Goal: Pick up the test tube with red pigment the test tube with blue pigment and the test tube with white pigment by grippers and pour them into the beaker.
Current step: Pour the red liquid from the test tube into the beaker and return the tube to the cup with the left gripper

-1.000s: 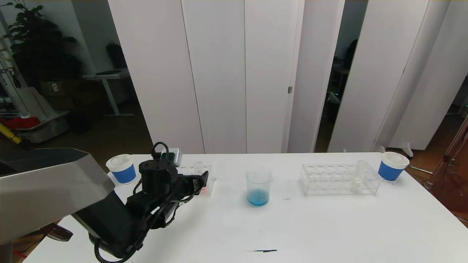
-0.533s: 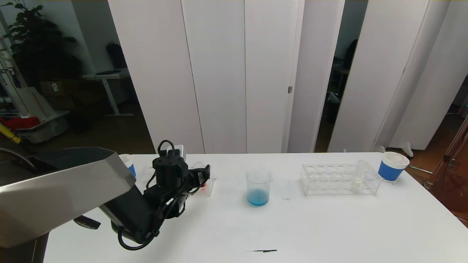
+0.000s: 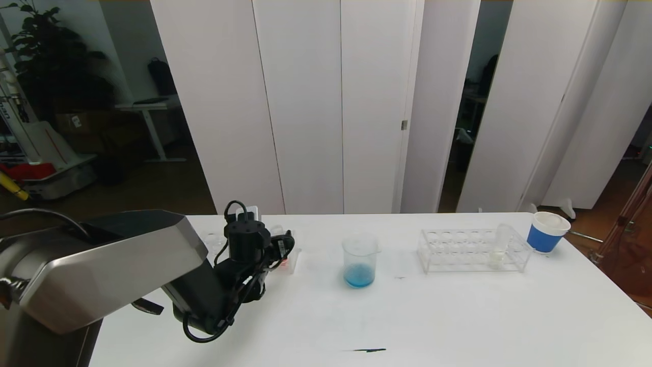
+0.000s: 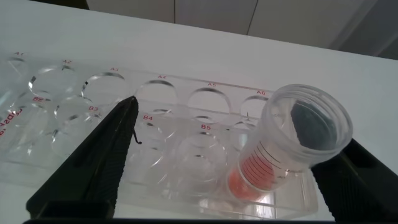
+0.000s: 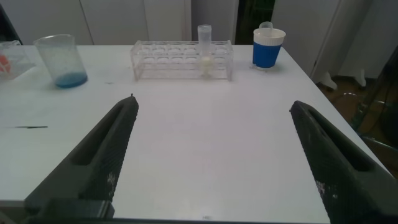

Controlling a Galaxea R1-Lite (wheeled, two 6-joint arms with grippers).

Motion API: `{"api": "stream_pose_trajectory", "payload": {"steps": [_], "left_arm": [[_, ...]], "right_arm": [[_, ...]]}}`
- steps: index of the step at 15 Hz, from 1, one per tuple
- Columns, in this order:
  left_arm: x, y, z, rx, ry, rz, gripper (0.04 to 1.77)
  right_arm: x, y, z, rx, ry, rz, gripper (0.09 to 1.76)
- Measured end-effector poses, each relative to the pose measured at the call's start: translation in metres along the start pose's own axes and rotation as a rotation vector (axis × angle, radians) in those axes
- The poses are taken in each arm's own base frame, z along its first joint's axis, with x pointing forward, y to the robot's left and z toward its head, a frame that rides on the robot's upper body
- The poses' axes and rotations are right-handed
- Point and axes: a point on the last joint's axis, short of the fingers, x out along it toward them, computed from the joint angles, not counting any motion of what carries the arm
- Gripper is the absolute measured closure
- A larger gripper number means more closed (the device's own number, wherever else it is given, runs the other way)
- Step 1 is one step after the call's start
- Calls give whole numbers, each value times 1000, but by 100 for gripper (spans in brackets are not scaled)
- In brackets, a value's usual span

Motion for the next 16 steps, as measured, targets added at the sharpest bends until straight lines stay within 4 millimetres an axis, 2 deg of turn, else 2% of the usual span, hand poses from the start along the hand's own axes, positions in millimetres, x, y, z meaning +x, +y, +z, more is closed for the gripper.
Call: {"api": "stream_pose_trajectory", "payload": {"steps": [8, 9, 10, 12, 13, 14, 15, 16], "left_arm": [[4, -1, 1, -14, -9, -1, 7], [5, -1, 0, -14, -9, -1, 17], [5, -2, 0, -13, -8, -5, 44], [4, -4, 0, -11, -6, -24, 125], [4, -3, -1, -10, -3, -21, 135], [4, -3, -1, -8, -2, -17, 111], [4, -2, -1, -8, -2, -14, 100], [4, -1, -1, -7, 1, -11, 100]], "right_arm": [[0, 0, 0, 0, 0, -1, 10], [0, 0, 0, 0, 0, -1, 10], [0, 0, 0, 0, 0, 0, 10], [0, 0, 0, 1, 0, -1, 10], [0, 0, 0, 0, 0, 0, 10], [0, 0, 0, 1, 0, 0, 10], [0, 0, 0, 0, 0, -1, 10], [0, 0, 0, 0, 0, 0, 10]]}}
